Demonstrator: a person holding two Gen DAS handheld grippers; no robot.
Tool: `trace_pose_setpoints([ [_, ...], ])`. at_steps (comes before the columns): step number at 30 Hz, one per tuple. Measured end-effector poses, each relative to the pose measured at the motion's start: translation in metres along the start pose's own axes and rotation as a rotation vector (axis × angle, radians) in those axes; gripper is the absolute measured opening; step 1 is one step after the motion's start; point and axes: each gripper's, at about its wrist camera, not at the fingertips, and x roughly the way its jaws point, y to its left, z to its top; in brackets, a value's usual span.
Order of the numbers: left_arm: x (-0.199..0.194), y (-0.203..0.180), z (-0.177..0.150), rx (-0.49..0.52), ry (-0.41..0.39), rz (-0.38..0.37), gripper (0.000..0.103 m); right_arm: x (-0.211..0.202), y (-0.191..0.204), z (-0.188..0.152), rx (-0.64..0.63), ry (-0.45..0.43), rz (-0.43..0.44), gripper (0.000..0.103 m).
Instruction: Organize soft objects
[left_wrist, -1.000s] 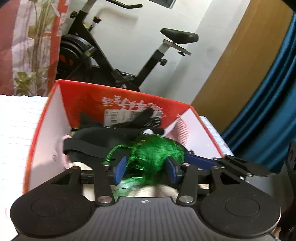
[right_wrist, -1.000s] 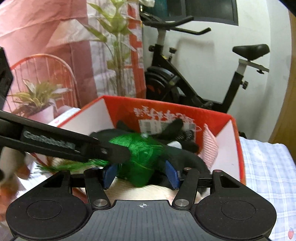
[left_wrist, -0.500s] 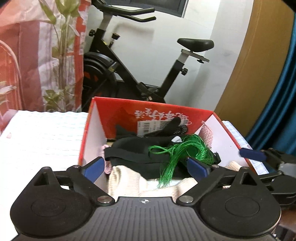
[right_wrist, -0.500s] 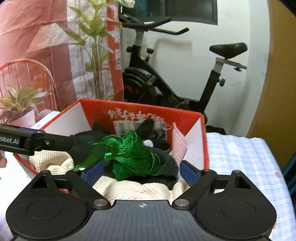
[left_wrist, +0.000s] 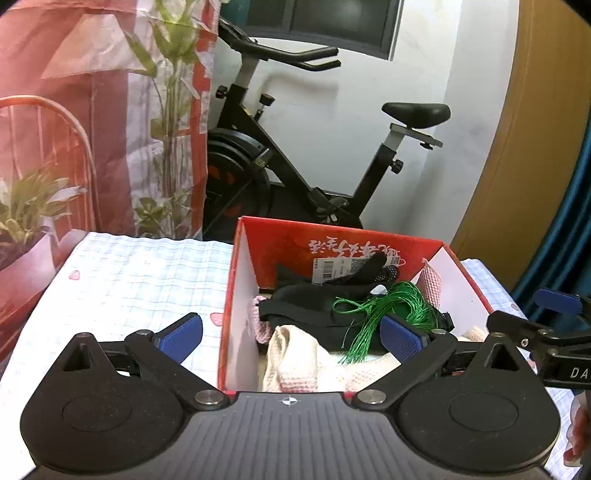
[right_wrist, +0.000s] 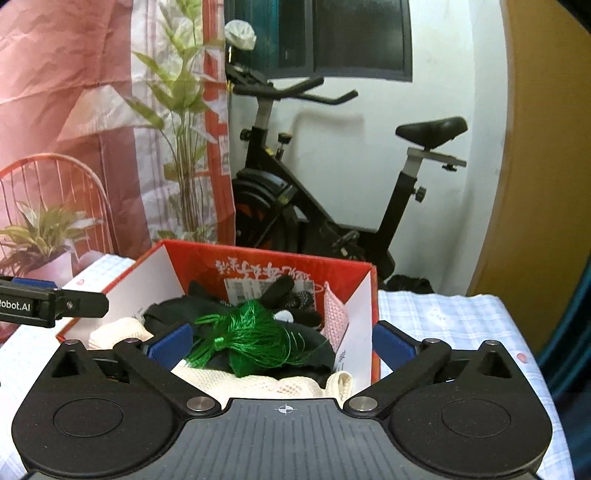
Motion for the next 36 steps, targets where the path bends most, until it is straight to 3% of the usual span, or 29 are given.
trace_pose_setpoints([
  [6,-0.027,-0.002,-0.002,0.029,-0.035,0.075,0.103,-0.022,0.005,0.001,0.015,-0.029,-0.034,0.103],
  [13,-0.068,-0.014,-0.008,0.134,-0.079,0.227,0.103,-0.059,0.011,0.005,0.037,-0.080,-0.021,0.103],
  [19,-0.123,-0.008,-0.012,0.077,-0.135,0.166,0.103,-0.096,0.017,0.010,0.069,-0.072,-0.115,0.103],
  [28,-0.211,-0.015,-0.030,0.077,-0.226,0.173,0.103,-0.176,0.033,0.005,0.082,-0.134,-0.084,0.103],
  [36,-0.273,-0.025,-0.052,0.099,-0.294,0.236,0.103,-0.241,0.050,-0.009,0.098,-0.173,-0.047,0.103],
])
